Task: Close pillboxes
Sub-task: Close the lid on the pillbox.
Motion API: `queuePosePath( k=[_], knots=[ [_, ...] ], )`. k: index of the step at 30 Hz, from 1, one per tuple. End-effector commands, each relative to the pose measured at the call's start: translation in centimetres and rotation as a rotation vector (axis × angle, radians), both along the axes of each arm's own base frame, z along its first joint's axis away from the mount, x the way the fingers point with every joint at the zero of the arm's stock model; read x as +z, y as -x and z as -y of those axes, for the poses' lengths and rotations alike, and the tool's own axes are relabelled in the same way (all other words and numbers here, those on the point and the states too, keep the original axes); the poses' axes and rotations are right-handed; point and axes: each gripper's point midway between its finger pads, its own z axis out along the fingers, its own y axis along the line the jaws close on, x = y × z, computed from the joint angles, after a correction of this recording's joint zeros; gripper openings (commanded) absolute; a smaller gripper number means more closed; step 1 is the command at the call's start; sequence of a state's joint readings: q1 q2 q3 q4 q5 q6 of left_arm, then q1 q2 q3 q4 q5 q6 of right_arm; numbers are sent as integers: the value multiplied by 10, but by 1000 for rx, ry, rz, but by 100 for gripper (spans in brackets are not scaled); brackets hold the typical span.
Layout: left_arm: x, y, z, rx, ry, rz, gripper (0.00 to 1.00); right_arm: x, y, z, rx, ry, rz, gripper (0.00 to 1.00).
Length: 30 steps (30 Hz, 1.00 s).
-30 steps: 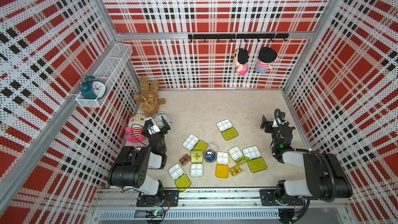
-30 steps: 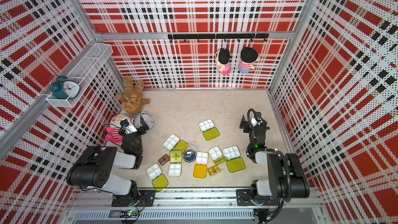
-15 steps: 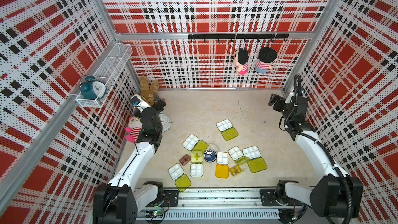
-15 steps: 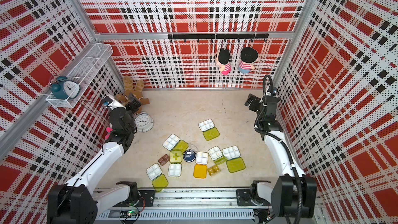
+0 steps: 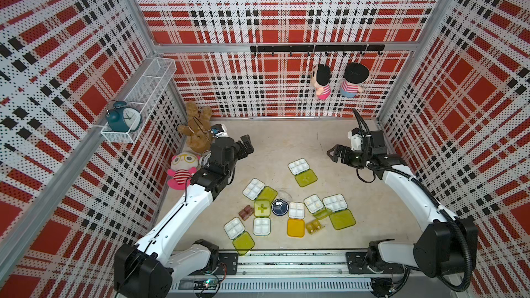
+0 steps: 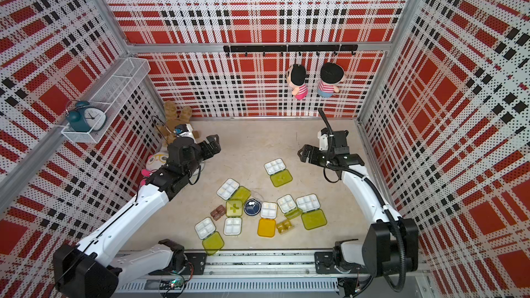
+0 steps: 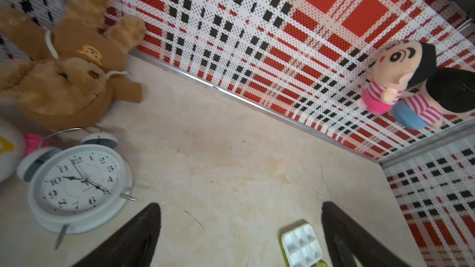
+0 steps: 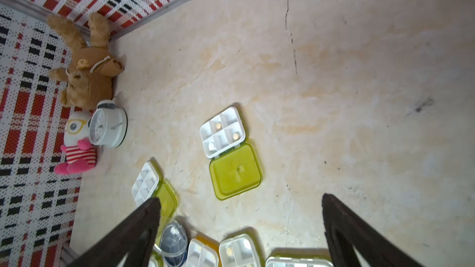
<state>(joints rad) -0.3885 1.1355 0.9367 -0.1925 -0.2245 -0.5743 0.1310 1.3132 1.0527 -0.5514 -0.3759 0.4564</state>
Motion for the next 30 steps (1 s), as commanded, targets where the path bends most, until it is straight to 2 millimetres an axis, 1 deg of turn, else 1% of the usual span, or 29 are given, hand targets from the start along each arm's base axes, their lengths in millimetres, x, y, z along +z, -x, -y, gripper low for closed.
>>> queuePosePath(
  k=[1,3,6,9,13,19,22,26,28,30],
  knots=[
    [-19,6,34,-160,56,-91,98,-3,15,-8,12,-56,-92,100],
    [-22,1,47,-221,43,-107,98,-2,19,-11,5,-77,-110,100],
    [-29,-8,61,-289,27,-137,98,-8,28,-13,-45,-130,-188,100],
    [-41,-16,73,-350,4,-168,98,-14,31,-20,-66,-187,-212,100],
    [-57,-26,85,-419,8,-200,98,-22,31,-27,-104,-229,-243,100],
    [-70,-44,99,-506,88,-227,98,-33,34,-44,-114,-274,-282,100],
    [-73,-51,109,-539,96,-237,98,-37,28,-47,-99,-269,-285,100],
    [-78,-69,128,-578,104,-250,98,-57,19,-58,-24,-262,-333,100],
    [-83,-77,140,-586,112,-264,98,-62,16,-64,10,-271,-362,100],
    [-84,-84,157,-607,117,-262,98,-64,11,-66,21,-271,-359,100]
  ],
)
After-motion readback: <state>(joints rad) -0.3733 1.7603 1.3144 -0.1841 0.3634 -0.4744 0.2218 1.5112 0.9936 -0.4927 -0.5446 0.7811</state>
